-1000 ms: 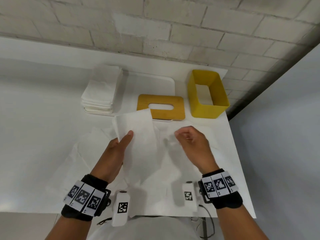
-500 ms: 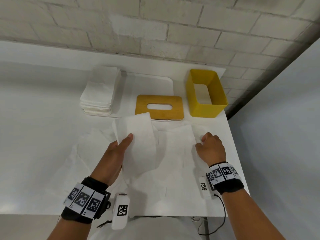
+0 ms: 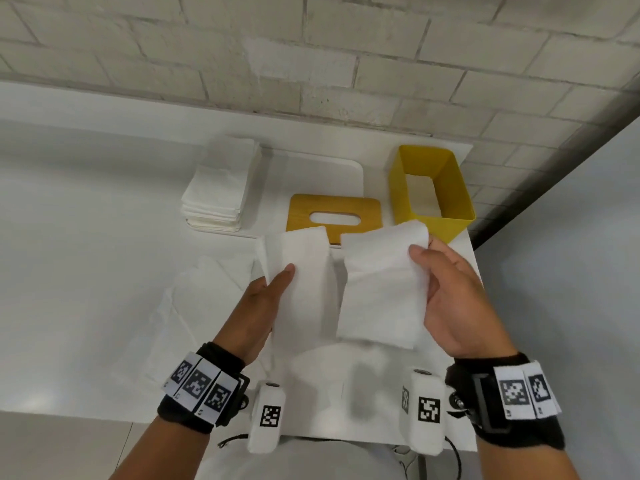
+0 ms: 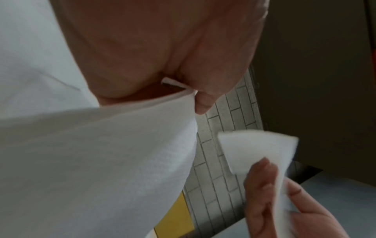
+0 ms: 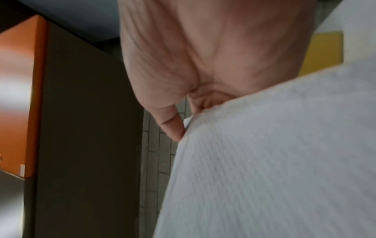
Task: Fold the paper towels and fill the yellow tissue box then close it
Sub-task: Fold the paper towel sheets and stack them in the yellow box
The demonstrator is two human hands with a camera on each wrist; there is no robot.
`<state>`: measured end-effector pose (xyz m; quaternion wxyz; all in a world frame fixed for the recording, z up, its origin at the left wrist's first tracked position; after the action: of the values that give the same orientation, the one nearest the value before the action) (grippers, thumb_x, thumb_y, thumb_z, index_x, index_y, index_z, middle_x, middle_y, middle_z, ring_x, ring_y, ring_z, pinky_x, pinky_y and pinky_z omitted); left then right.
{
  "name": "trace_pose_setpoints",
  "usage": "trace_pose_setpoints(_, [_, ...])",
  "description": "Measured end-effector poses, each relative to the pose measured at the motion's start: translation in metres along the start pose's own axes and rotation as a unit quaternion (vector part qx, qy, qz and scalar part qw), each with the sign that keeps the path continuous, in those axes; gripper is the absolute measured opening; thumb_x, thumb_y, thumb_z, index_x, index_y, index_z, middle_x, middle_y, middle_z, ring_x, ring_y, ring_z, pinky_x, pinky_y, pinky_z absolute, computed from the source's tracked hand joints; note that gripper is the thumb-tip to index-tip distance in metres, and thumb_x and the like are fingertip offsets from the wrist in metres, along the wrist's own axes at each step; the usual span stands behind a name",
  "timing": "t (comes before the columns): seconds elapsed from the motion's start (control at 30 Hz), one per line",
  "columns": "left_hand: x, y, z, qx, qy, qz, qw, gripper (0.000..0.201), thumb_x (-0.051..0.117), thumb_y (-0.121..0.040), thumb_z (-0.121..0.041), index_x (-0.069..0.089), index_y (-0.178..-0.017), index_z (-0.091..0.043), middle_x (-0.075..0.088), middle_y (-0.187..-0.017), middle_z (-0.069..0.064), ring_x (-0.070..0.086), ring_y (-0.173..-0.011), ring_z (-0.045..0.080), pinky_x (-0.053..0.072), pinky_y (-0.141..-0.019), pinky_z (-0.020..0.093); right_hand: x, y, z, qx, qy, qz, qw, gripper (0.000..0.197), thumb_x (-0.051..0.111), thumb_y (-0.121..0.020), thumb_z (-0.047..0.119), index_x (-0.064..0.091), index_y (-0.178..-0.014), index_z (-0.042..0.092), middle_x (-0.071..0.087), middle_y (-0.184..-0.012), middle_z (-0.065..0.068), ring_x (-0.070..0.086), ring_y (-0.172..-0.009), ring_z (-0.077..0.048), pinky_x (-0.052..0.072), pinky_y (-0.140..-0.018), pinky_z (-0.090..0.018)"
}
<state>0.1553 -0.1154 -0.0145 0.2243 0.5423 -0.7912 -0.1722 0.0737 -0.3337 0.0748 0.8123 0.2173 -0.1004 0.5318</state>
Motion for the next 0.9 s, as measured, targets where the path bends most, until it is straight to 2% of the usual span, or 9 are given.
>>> trace_pose_setpoints(0.17, [0.023, 0.004, -0.007, 0.004, 0.006, 0.050, 0.999, 0.034, 0.050, -0.104, -0.040, 0.068, -0.126, -0.020, 0.077, -0.115, 0.003, 0.073, -0.109, 0.023, 0.055, -0.095, 0.041, 0.027, 0.003, -0.027, 0.026, -0.003, 0.059, 0.998, 0.033, 0.064, -0.085, 0.009, 0.071, -0.117, 0.012, 0.073, -0.117, -0.012, 0.070, -0.103, -0.019, 0.058, -0.086, -0.027])
trace_pose_setpoints(0.27, [0.031, 0.008, -0.008, 0.022, 0.021, 0.073, 0.997, 0.032, 0.044, -0.107, -0.033, 0.068, -0.125, -0.020, 0.078, -0.112, -0.001, 0.073, -0.106, 0.016, 0.056, -0.088, 0.033, 0.031, 0.004, -0.041, 0.023, 0.070, 0.056, 0.996, 0.016, 0.062, -0.094, 0.013, 0.072, -0.106, 0.014, 0.074, -0.109, -0.015, 0.068, -0.098, -0.022, 0.054, -0.084, -0.034])
trace_pose_setpoints(0.37, [0.029, 0.008, -0.002, 0.019, 0.027, 0.060, 0.998, 0.031, 0.046, -0.105, -0.041, 0.072, -0.113, -0.025, 0.078, -0.108, -0.005, 0.073, -0.098, 0.014, 0.053, -0.086, 0.029, 0.026, 0.002, -0.053, 0.003, 0.166, 0.006, 0.986, 0.013, 0.062, -0.100, 0.019, 0.068, -0.097, 0.008, 0.067, -0.095, -0.026, 0.058, -0.087, -0.026, 0.045, -0.079, -0.041])
trace_pose_setpoints(0.47, [0.026, 0.008, 0.004, -0.001, 0.036, 0.046, 0.998, 0.038, 0.049, -0.102, -0.054, 0.076, -0.108, -0.029, 0.074, -0.117, 0.007, 0.066, -0.108, 0.029, 0.049, -0.101, 0.047, 0.026, 0.003, -0.063, 0.014, 0.172, -0.006, 0.985, 0.023, 0.065, -0.096, 0.027, 0.065, -0.096, 0.004, 0.061, -0.086, -0.014, 0.050, -0.082, -0.025, 0.040, -0.075, -0.040])
trace_pose_setpoints(0.53, [0.026, 0.009, 0.005, -0.004, 0.049, 0.046, 0.998, 0.039, 0.045, -0.103, -0.052, 0.078, -0.108, -0.033, 0.072, -0.123, 0.015, 0.065, -0.112, 0.027, 0.045, -0.109, 0.053, 0.024, 0.003, -0.066, 0.018, 0.190, -0.011, 0.982, 0.023, 0.065, -0.095, 0.029, 0.067, -0.097, 0.007, 0.062, -0.086, -0.013, 0.050, -0.080, -0.024, 0.040, -0.074, -0.040])
trace_pose_setpoints(0.6, [0.026, 0.011, 0.004, 0.003, 0.059, 0.045, 0.997, 0.038, 0.042, -0.104, -0.049, 0.076, -0.111, -0.033, 0.075, -0.119, 0.008, 0.068, -0.113, 0.021, 0.048, -0.108, 0.050, 0.022, 0.003, -0.069, 0.018, 0.207, -0.014, 0.978, 0.022, 0.064, -0.096, 0.030, 0.068, -0.096, 0.008, 0.061, -0.086, -0.013, 0.050, -0.079, -0.023, 0.041, -0.073, -0.039])
trace_pose_setpoints(0.73, [0.025, 0.008, 0.001, 0.018, 0.053, 0.049, 0.997, 0.038, 0.042, -0.105, -0.046, 0.068, -0.121, -0.024, 0.079, -0.104, -0.003, 0.074, -0.095, 0.012, 0.056, -0.079, 0.029, 0.021, 0.001, -0.070, 0.019, 0.206, -0.011, 0.978, 0.039, 0.066, -0.083, 0.046, 0.067, -0.096, 0.010, 0.061, -0.089, -0.025, 0.051, -0.081, -0.024, 0.041, -0.075, -0.041])
trace_pose_setpoints(0.83, [0.027, 0.009, -0.001, 0.012, 0.056, 0.058, 0.997, 0.044, 0.039, -0.103, -0.052, 0.064, -0.131, -0.029, 0.077, -0.117, -0.003, 0.073, -0.107, 0.014, 0.053, -0.086, 0.031, 0.019, -0.001, -0.070, 0.012, 0.207, -0.016, 0.978, 0.040, 0.066, -0.081, 0.047, 0.068, -0.097, 0.011, 0.061, -0.102, -0.034, 0.053, -0.083, -0.024, 0.043, -0.076, -0.042])
trace_pose_setpoints(0.9, [0.027, 0.009, 0.000, 0.009, 0.053, 0.059, 0.997, 0.047, 0.038, -0.103, -0.054, 0.062, -0.135, -0.029, 0.075, -0.121, -0.003, 0.072, -0.109, 0.013, 0.053, -0.085, 0.029, 0.018, -0.002, -0.071, 0.011, 0.211, -0.016, 0.977, 0.039, 0.066, -0.083, 0.046, 0.067, -0.096, 0.009, 0.060, -0.097, -0.033, 0.052, -0.081, -0.024, 0.043, -0.075, -0.041])
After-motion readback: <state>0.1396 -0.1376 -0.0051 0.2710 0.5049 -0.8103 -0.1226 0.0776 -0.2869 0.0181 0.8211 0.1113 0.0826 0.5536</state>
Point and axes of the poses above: each hand's wrist, its own y-axis away from the middle knuckle, its own x-axis out of the palm, z = x × y, the point moved 7 cm from there along -y, towards the middle knuckle
